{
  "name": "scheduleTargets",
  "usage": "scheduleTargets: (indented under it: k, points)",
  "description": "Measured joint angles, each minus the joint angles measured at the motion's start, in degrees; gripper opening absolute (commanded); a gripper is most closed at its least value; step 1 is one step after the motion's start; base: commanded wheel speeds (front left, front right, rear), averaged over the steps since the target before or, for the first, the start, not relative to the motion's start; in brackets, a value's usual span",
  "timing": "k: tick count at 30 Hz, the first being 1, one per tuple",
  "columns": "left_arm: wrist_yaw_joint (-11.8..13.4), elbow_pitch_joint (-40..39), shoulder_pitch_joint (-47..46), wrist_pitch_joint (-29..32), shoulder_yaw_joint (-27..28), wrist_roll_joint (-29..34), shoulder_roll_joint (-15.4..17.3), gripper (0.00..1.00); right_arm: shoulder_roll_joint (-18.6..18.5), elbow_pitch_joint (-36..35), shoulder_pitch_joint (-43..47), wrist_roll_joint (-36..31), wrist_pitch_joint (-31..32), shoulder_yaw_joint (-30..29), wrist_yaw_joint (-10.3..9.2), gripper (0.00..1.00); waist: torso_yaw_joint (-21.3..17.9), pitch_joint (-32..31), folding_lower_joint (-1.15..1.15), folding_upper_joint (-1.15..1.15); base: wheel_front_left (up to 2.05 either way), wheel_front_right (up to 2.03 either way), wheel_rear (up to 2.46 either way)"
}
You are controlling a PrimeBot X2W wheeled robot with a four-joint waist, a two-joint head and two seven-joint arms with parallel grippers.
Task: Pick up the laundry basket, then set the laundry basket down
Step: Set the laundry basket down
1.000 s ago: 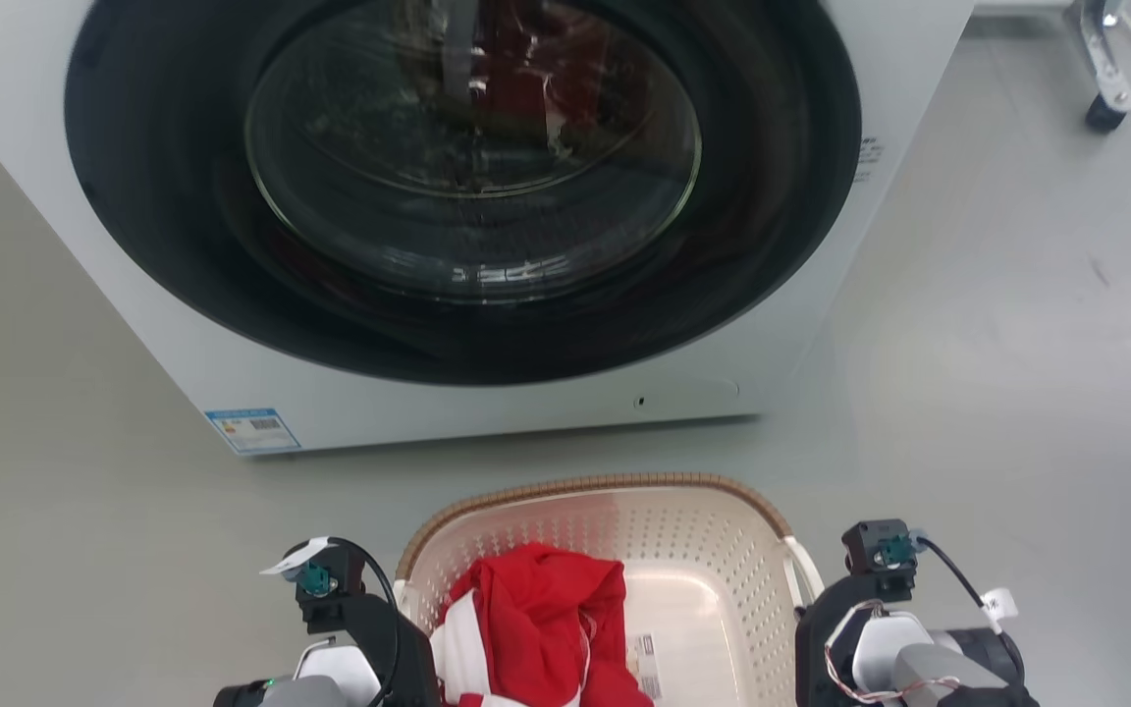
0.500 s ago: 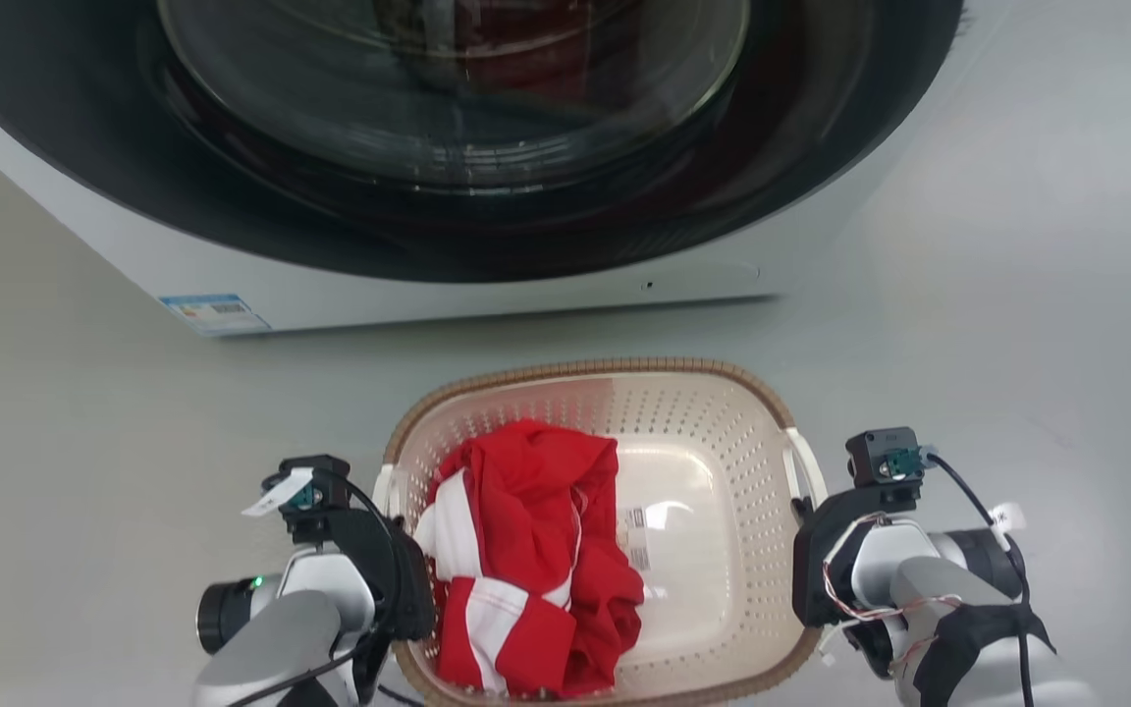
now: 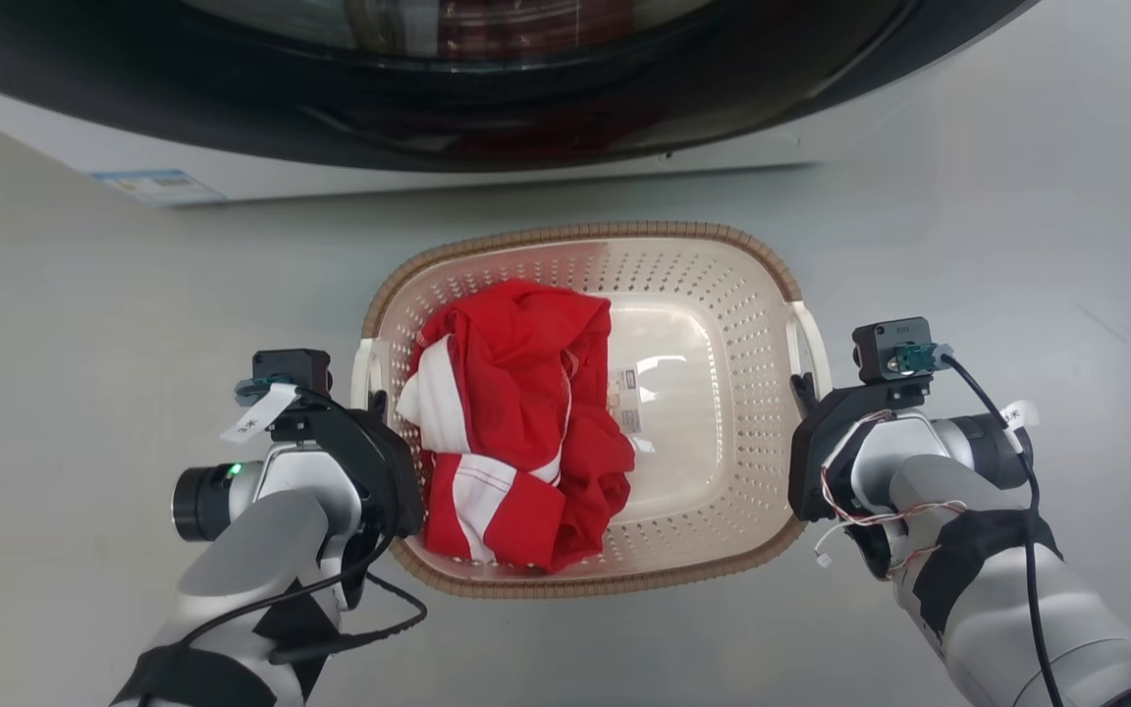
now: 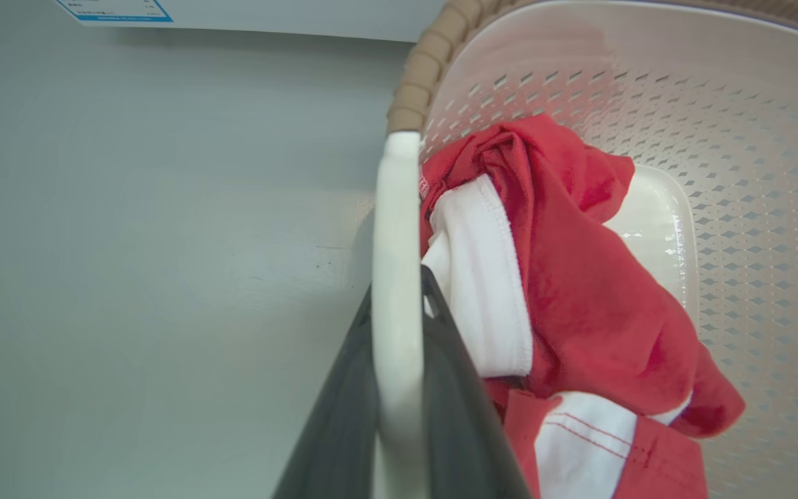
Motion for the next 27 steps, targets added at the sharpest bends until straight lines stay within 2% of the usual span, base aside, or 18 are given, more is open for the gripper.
scheduleTargets:
  k: [12, 27]
  points:
    - [0.00, 0.94, -2.86, -3.20, -0.13, 0.62, -0.35, 0.00, -0.35, 0.64, -2.33, -0.07, -2.76, 0.00, 0.46, 0.00, 0.42, 7.19, -0.01, 0.00, 0.00, 0.00, 0.00]
    - [-0.49, 1.87, -4.63, -5.77, -0.58, 1.04, -0.76, 0.00, -0.56, 1.67, -3.63, -0.43, -5.49, 0.04, 0.98, 0.00, 1.04, 11.79, -0.02, -0.01, 0.00, 0.00, 0.00]
